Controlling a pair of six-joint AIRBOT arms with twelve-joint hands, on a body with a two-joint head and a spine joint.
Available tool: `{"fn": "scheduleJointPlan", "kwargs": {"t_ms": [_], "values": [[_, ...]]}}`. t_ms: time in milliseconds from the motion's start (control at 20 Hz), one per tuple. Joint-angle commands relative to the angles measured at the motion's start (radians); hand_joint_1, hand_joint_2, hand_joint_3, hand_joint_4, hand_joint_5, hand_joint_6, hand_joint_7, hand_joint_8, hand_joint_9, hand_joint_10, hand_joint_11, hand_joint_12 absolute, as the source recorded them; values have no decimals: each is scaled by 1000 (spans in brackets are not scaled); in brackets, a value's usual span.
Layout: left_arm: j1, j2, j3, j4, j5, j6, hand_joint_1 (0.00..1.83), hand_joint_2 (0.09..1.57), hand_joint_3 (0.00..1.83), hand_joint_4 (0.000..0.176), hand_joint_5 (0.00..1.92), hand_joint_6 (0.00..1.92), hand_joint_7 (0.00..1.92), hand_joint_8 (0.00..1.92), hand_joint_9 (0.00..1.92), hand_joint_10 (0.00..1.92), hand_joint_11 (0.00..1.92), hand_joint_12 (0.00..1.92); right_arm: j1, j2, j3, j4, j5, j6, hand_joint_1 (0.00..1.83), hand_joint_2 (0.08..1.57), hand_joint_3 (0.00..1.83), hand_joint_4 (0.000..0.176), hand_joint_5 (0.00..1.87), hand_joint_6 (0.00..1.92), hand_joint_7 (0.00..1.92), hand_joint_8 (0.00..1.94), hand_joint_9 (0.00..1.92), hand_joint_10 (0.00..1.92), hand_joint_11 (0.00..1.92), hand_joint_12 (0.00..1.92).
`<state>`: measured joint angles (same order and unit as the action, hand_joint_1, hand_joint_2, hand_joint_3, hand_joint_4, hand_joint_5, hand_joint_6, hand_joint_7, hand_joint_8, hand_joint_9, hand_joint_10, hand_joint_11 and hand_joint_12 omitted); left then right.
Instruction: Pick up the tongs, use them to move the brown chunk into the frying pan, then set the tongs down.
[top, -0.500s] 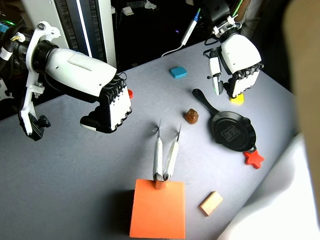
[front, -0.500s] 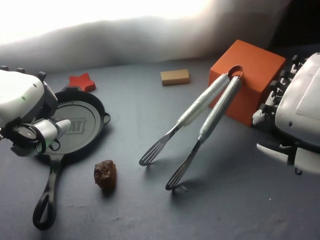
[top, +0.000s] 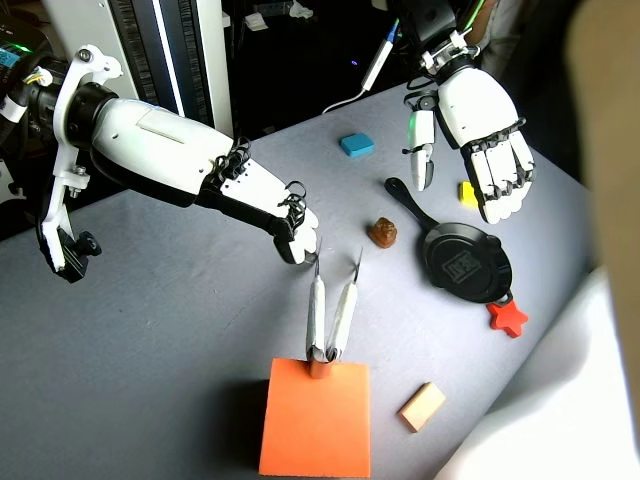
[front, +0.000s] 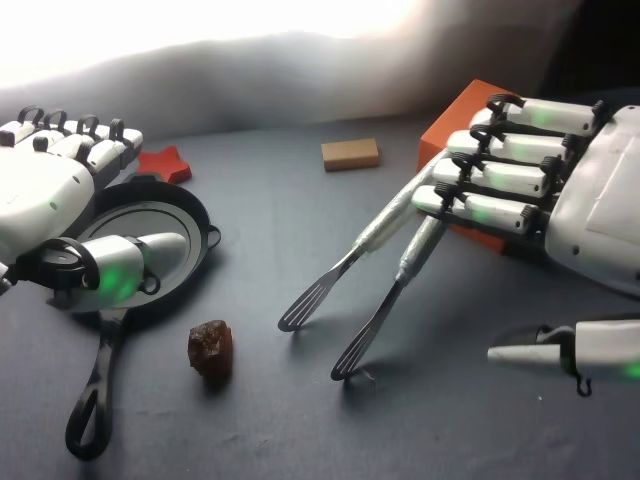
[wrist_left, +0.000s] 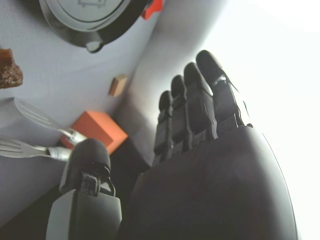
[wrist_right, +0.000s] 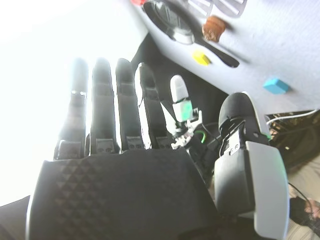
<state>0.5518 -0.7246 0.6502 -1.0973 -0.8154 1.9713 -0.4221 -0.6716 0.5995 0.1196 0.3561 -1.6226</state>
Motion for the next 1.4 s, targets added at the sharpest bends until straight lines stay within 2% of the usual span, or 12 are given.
{"fn": "scheduleJointPlan", "kwargs": {"t_ms": [0, 100, 200, 250, 400, 500, 600, 750, 800, 1100, 1200, 1350], "values": [[-9, 8, -4, 54, -92, 10, 0, 1191, 0, 0, 7, 1, 35, 2, 26, 1, 0, 241, 28, -2, 5, -6, 106, 7, 226, 1057, 0, 0, 138, 0, 161, 0, 130, 0, 0, 329], [-12, 7, -9, 54, -104, 18, 0, 1164, 0, 0, 0, 0, 0, 0, 0, 0, 0, 105, 58, -18, 17, -6, 64, 36, 494, 951, 0, 0, 41, 2, 94, 1, 80, 2, 0, 249], [-14, 6, -15, 54, -116, 27, 0, 1152, 0, 0, 0, 0, 0, 0, 0, 0, 0, 13, 74, -49, 41, -7, 26, 6, 706, 895, 0, 0, 6, 0, 54, 0, 41, 0, 0, 86], [-14, 6, -16, 54, -116, 29, 0, 1150, 0, 0, 0, 0, 0, 0, 0, 0, 0, 2, 84, -63, 56, -7, -1, -8, 819, 860, 0, 0, 3, 0, 46, 0, 32, 0, 0, 73], [-6, 6, -22, 54, -116, 31, 0, 1148, 0, 0, 0, 0, 0, 0, 0, 0, 0, 0, 153, -143, 160, -6, -157, -11, 967, 841, 0, 0, 0, 0, 0, 0, 0, 0, 0, 0], [-4, 6, -24, 54, -116, 30, 0, 1147, 0, 0, 0, 0, 0, 0, 0, 0, 0, 0, 198, -184, 215, -6, -239, -8, 957, 839, 0, 0, 0, 0, 0, 0, 0, 0, 0, 0], [-4, 6, -29, 47, -116, 30, 0, 1147, 0, 0, 0, 0, 0, 0, 0, 0, 1, 0, 252, -229, 277, -6, -338, 29, 1028, 818, 0, 0, 0, 0, 0, 0, 0, 0, 0, 0], [-4, 7, -40, 41, -120, 30, 0, 1164, 2, 0, 0, 0, 1, 0, 0, 0, 0, 0, 312, -288, 356, -6, -426, 69, 974, 837, 0, 0, 0, 0, 0, 0, 0, 0, 0, 0], [-4, 6, -45, 41, -120, 30, 0, 1166, 3, 0, 0, 0, 1, 1, 0, 0, 0, 0, 346, -345, 419, -6, -487, 69, 969, 840, 0, 0, 0, 0, 0, 0, 0, 0, 0, 0], [16, 9, -64, 41, -120, 33, 0, 1168, 1, 0, 0, 0, 3, 0, 0, 0, 9, 7, 369, -475, 563, -4, -603, 74, 967, 834, 0, 0, 0, 0, 0, 0, 0, 0, 0, 0], [15, 9, -65, 41, -120, 32, 0, 1168, 0, 0, 0, 0, 7, 3, 10, 4, 15, 12, 369, -506, 589, -5, -626, 55, 984, 838, 0, 0, 0, 0, 0, 0, 0, 0, 0, 0], [10, 10, -65, 41, -120, 27, 0, 1169, 1, 0, 12, 5, 14, 4, 13, 4, 22, 19, 353, -545, 603, -86, -627, 67, 994, 848, 0, 0, 0, 0, 2, 1, 0, 0, 1, 0]]}}
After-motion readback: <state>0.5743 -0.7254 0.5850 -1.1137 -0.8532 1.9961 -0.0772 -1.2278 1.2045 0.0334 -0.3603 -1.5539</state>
